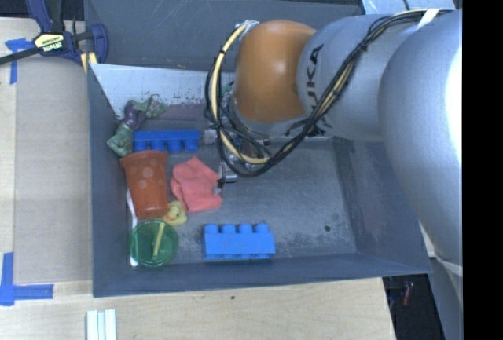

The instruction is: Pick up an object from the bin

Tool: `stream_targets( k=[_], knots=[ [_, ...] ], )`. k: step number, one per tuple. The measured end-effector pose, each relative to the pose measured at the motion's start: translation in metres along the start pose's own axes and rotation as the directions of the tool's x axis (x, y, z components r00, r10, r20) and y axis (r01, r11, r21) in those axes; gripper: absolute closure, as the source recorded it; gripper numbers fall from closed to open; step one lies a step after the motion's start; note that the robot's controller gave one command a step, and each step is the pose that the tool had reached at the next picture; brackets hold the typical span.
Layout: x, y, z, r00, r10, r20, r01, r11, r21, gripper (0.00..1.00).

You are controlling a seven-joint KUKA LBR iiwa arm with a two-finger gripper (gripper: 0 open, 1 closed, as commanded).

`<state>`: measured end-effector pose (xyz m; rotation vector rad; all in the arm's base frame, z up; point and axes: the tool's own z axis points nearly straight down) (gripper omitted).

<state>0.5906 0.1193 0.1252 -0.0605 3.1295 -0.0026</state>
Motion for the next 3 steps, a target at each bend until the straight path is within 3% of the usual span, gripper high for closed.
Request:
stream_targets(
  k=[1,2,3],
  knots=[
    [-0.011,0.017,0.018,0.998,0.064,0.002,-0.064,0.998,0.0,0.0],
    [0.047,0.078,0.052,0.981,0.192,0.004,-0.192,0.981,-0.003,1.0],
    [0.047,0.078,0.052,0.981,0.192,0.004,-0.192,0.981,-0.003,1.0]
  ],
)
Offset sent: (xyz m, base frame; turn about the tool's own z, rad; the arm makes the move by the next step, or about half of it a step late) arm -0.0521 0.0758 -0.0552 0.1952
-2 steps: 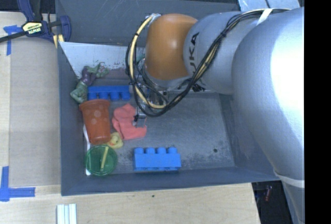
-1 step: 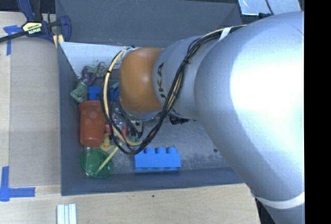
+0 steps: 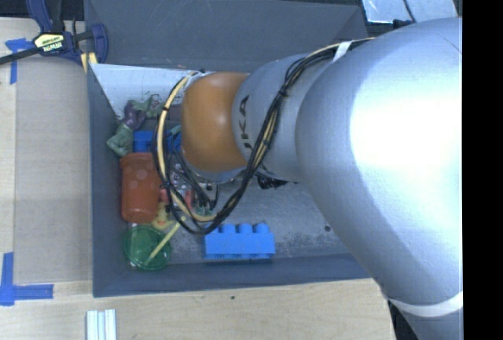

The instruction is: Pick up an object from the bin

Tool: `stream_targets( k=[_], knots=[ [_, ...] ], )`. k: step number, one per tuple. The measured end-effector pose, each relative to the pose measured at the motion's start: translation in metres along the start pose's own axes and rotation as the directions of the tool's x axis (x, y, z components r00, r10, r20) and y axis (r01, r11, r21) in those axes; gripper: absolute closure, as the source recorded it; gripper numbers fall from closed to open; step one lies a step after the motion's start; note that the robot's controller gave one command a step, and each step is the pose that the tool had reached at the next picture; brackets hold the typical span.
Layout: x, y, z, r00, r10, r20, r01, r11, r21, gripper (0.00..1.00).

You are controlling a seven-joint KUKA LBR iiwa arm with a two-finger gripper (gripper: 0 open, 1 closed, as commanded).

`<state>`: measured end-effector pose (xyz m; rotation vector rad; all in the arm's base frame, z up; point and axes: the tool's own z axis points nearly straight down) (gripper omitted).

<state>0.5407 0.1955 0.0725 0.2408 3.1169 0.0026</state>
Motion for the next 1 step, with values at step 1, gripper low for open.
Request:
stream_targets(
  k=[1],
  knots=[
    [0.0083,0.0038,-0.0554,1.0,-0.028,-0.007,0.028,1.0,0.004,1.0]
  ],
)
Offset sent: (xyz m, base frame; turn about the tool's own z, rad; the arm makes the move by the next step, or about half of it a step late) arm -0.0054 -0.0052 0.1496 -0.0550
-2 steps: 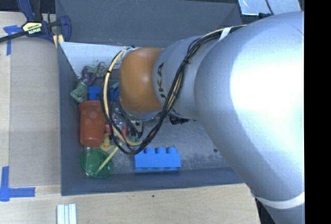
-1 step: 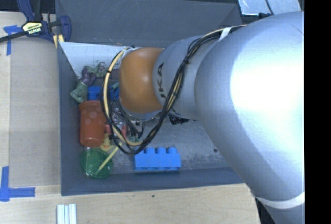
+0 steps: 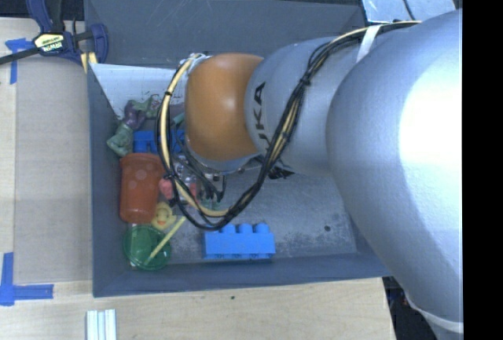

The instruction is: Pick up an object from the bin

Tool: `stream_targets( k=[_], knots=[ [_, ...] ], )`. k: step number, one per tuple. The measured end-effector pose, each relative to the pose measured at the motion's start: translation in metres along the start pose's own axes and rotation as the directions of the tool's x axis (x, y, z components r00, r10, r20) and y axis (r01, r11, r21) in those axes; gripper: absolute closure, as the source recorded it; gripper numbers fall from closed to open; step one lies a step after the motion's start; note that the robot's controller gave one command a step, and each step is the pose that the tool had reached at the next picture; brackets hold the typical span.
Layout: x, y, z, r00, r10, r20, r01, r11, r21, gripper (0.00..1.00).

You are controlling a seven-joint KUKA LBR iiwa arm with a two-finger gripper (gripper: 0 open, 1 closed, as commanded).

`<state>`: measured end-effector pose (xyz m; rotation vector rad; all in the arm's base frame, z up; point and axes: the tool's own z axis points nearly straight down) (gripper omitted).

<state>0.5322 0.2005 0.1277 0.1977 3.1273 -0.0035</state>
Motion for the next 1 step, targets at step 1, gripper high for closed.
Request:
stream_targets(
  k=[1],
  knots=[
    [-0.0041,-0.0074,-0.0838,1.0,-0.024,-0.002,0.024,1.0,0.001,1.0]
  ],
)
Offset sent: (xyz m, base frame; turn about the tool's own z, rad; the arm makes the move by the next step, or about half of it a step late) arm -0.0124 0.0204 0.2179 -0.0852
